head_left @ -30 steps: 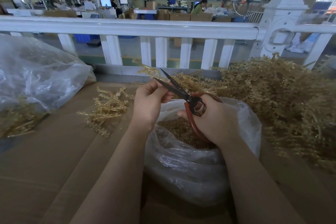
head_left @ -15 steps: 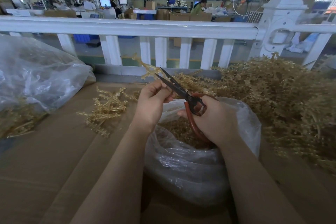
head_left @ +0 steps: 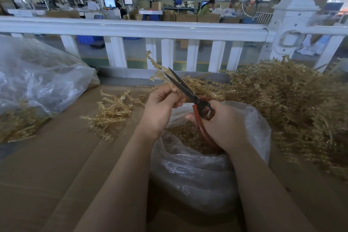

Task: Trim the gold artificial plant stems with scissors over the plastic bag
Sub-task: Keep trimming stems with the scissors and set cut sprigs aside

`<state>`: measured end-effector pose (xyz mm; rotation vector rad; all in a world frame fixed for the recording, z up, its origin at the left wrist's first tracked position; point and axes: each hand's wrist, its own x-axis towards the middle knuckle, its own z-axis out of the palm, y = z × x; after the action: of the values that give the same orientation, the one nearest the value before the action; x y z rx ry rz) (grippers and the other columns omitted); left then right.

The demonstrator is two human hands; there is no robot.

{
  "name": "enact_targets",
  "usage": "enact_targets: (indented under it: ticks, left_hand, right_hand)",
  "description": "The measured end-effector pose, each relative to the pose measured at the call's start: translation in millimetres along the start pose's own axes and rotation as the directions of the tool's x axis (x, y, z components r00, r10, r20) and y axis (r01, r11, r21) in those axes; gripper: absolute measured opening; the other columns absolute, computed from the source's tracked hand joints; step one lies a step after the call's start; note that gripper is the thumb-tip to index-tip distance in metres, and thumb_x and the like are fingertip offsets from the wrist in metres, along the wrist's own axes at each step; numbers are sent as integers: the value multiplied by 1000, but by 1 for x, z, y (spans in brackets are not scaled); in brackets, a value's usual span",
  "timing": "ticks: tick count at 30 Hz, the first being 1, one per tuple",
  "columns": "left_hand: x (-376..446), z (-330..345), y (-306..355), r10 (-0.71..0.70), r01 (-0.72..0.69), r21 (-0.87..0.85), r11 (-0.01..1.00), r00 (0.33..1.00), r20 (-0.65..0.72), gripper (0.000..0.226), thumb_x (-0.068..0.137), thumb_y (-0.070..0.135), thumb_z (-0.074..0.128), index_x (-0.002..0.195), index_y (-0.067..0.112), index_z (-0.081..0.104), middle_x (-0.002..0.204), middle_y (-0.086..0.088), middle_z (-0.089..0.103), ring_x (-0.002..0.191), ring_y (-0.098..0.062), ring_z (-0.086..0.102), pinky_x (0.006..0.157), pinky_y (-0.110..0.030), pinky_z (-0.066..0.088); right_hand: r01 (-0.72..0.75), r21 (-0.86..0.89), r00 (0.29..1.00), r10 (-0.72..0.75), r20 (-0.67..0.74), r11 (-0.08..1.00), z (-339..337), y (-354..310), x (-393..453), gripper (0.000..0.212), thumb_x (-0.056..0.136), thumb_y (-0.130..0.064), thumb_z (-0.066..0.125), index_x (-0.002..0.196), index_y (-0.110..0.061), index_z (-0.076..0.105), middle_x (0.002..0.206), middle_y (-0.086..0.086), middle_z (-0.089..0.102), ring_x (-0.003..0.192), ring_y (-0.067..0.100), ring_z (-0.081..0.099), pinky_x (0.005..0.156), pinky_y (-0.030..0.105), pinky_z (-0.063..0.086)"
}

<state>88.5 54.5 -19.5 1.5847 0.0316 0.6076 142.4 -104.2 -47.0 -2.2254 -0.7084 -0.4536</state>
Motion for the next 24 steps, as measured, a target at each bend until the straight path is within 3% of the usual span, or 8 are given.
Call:
enact_targets:
  ticks: [4,8,14,19,21,24]
  left_hand:
    - [0,1,-1,-17,17,16,1000,1000,2,16,98,-5,47,88,-8,59,75,-9,60,66,-11,53,71,-20,48]
    - [1,0,-2,-10,10,27,1000,1000,1,18,98,-4,47,96,-17,59,75,-9,60,66,-11,53,71,-22,48]
    - [2,1,-1,-6,6,24,1000,1000,0,18,98,-4,47,96,-16,59,75,-9,59,67,-12,53,71,-21,48]
    - [2,1,-2,-15,15,-11,1000,1000,-1,16,98,-3,48,89,-4,62,71,-6,61,65,-11,54,69,-22,47]
    - [3,-1,-5,-40,39,-49,998,999,-14,19,98,1,50,85,0,65,70,-5,62,64,-12,54,68,-24,47]
    - [4,-4,-8,-100,96,-102,990,994,-37,23,97,5,55,81,7,71,71,-5,65,64,-13,53,66,-25,44]
  right_hand:
    - [28,-14,999,-29,-24,1000,-1,0,1,57,63,-93,44,90,-44,54,68,-25,55,68,-12,50,58,7,31]
    - [37,-29,999,-38,-32,999,-1,2,1,63,65,-92,45,94,-38,63,74,-21,63,70,-5,56,61,8,37]
    - [41,-64,997,-45,-65,997,0,5,2,57,69,-86,56,86,-33,65,70,-18,64,67,-3,58,59,13,42]
    - [44,-61,996,-49,-73,997,2,7,3,55,70,-83,60,80,-29,63,68,-17,62,65,2,59,58,15,43]
    - [28,-16,999,-29,-45,999,3,6,2,55,65,-87,56,78,-33,60,67,-16,61,66,1,59,58,16,43]
    - [-96,191,995,90,39,977,2,3,3,57,61,-86,61,74,-30,62,64,-10,65,63,4,63,56,20,48]
